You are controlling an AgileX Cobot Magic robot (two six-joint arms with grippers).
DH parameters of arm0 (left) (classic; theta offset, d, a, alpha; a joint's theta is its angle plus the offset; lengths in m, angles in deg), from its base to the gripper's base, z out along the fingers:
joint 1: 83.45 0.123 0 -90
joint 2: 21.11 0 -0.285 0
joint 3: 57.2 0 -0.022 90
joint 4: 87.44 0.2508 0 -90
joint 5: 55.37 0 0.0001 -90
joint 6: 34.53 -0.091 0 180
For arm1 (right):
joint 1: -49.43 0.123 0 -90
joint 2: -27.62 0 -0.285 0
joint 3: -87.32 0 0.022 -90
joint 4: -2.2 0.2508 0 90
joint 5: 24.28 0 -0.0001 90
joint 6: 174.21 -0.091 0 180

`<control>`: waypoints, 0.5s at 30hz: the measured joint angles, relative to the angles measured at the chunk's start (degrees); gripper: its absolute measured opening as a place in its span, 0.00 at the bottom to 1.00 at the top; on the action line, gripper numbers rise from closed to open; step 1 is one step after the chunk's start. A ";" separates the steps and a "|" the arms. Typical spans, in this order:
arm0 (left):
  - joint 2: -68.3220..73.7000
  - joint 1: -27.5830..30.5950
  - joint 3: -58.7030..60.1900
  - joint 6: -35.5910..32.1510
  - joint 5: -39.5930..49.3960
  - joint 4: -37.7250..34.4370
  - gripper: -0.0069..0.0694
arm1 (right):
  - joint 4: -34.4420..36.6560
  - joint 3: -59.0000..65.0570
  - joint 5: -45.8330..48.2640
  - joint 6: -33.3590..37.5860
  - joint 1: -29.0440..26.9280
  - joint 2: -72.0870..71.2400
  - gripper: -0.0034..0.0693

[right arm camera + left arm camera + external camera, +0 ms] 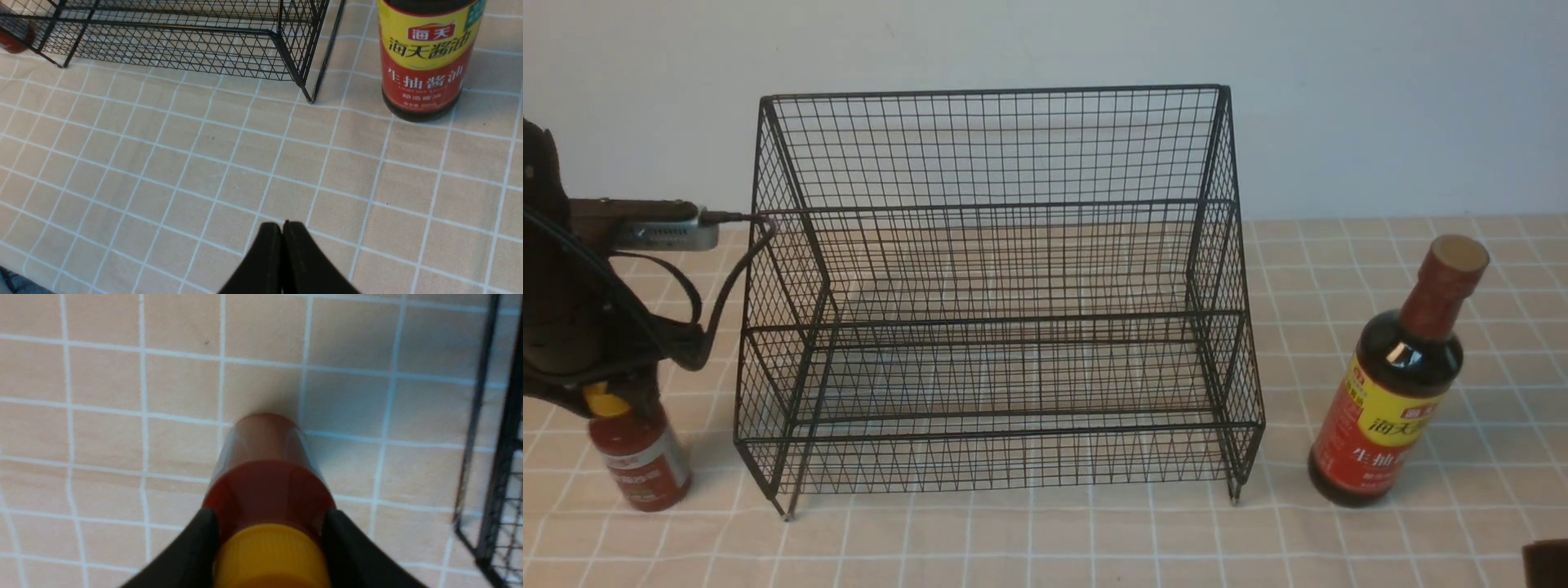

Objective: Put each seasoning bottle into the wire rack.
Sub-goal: Use the left arm to grab the condiment bottle closest to it, then use the left arm to put the condiment bottle back on the shelf

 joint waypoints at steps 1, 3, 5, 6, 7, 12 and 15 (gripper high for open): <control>-0.68 0.00 -0.55 0.00 1.56 0.54 0.47 | 0.00 0.00 0.00 0.22 0.00 0.00 0.03; -3.36 0.07 -3.09 0.05 5.47 1.01 0.47 | 0.00 0.00 0.05 0.68 0.00 0.00 0.03; -6.61 0.07 -5.87 0.05 8.43 0.00 0.47 | 0.00 0.00 0.04 0.80 0.00 0.00 0.03; -8.35 0.07 -6.94 0.05 9.66 -0.87 0.47 | 0.00 0.00 0.04 0.80 0.00 0.00 0.03; -8.72 -0.02 -7.20 0.05 9.84 -1.11 0.47 | 0.00 0.00 0.04 0.80 0.00 0.00 0.03; -17.10 -3.66 -10.42 0.05 11.84 -7.40 0.47 | 0.10 0.00 0.06 0.85 0.00 0.00 0.03; -20.53 -9.71 -10.63 0.60 13.04 -10.10 0.47 | 0.10 0.00 0.06 0.85 0.00 0.00 0.03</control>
